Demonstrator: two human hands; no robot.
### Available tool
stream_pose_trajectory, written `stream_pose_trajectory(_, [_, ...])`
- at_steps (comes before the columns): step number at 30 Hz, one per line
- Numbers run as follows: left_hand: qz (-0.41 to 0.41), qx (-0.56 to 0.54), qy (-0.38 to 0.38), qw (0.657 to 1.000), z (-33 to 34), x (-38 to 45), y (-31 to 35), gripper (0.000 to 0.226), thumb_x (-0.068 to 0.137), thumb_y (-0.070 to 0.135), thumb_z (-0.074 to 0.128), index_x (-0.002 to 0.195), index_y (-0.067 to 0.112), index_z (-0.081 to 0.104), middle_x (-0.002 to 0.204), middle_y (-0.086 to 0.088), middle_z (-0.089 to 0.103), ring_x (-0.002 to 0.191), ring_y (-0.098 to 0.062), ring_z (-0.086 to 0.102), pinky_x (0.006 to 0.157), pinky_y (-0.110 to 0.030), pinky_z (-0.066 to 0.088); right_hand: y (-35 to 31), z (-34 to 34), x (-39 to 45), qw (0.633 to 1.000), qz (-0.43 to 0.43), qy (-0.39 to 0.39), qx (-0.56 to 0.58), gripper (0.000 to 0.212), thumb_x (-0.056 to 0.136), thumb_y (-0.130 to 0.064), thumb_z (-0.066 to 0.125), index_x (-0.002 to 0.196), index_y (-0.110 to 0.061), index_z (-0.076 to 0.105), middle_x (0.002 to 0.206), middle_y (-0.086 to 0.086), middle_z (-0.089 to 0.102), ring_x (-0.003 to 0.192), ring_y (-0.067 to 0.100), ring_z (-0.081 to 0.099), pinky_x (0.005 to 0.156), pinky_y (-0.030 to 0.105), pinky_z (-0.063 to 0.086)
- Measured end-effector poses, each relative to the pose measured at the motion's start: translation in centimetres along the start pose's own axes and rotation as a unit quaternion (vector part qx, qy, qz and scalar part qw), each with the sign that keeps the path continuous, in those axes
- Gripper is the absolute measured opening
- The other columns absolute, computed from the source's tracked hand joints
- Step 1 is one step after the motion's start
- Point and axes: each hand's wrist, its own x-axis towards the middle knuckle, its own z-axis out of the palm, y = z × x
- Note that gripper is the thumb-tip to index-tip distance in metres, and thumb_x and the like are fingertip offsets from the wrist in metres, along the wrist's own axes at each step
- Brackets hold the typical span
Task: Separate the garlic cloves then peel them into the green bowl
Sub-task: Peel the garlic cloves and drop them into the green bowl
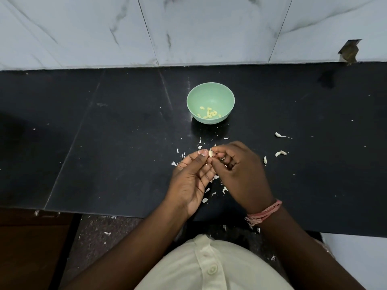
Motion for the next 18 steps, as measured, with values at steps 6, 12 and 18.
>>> stream_pose_trajectory(6, [0.040,0.035,-0.008,0.999,-0.64,-0.12,-0.31,0.028,0.082,0.011,0.070,0.109,0.009,0.071,0.104,-0.013,0.074,0.092,-0.021,0.071,0.072,-0.030,0.061,-0.51,0.01,-0.19,0.999,-0.030,0.025,-0.006,0.012,0.088,-0.012,0.072,0.088,-0.022,0.079,0.081,-0.010,0.066,0.073,0.007,0.063,0.068,0.017,0.049])
stream_pose_trajectory(12, [0.099,0.055,-0.010,0.993,-0.26,-0.27,-0.48,0.027,0.086,0.007,0.071,0.111,-0.003,0.070,0.112,-0.024,0.072,0.103,-0.030,0.070,0.081,-0.032,0.061,-0.67,-0.26,0.13,1.000,-0.010,0.007,0.006,0.008,0.088,-0.016,0.069,0.081,-0.018,0.073,0.076,-0.008,0.064,0.070,0.011,0.062,0.065,0.024,0.049])
stream_pose_trajectory(18, [0.126,0.067,-0.020,0.990,-0.31,-0.53,-0.34,0.022,0.084,0.011,0.072,0.103,0.000,0.073,0.099,-0.017,0.073,0.093,-0.023,0.069,0.077,-0.028,0.058,-0.64,-0.51,0.37,0.999,-0.011,0.021,0.032,0.010,0.087,-0.013,0.073,0.078,-0.017,0.073,0.075,-0.012,0.067,0.070,0.010,0.064,0.065,0.026,0.052])
